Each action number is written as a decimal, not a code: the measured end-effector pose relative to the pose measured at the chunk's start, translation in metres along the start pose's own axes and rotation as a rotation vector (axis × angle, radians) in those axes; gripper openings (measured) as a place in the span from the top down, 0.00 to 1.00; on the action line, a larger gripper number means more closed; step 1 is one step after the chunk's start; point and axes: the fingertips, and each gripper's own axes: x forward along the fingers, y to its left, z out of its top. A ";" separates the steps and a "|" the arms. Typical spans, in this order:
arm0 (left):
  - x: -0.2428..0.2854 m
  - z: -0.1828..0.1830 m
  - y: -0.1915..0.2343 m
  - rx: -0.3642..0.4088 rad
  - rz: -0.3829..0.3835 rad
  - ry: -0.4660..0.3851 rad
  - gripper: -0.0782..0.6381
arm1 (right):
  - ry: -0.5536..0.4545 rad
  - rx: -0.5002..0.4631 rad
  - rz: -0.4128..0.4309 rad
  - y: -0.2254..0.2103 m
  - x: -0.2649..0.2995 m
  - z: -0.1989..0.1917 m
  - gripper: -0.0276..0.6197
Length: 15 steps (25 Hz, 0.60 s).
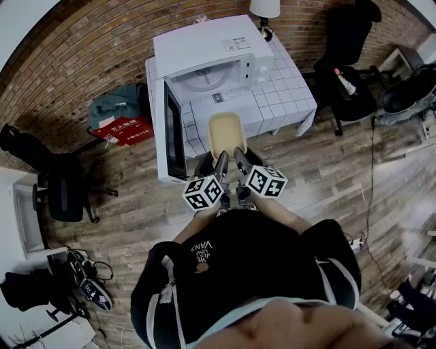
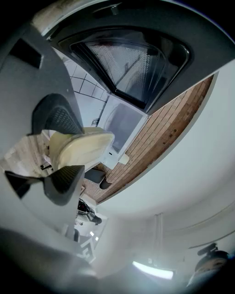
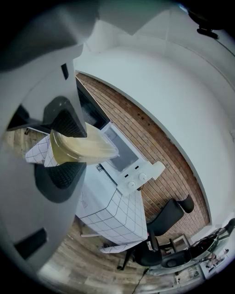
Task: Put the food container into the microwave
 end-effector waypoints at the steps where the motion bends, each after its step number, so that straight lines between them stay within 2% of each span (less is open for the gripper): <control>1: 0.000 0.000 -0.001 -0.001 0.002 0.000 0.59 | -0.006 0.003 0.004 0.000 0.000 0.001 0.71; 9: 0.007 0.000 -0.006 -0.004 0.030 -0.023 0.61 | -0.018 0.028 0.038 -0.006 0.001 0.012 0.71; 15: 0.015 -0.005 -0.012 -0.014 0.063 -0.044 0.61 | 0.013 0.016 0.067 -0.015 0.002 0.019 0.71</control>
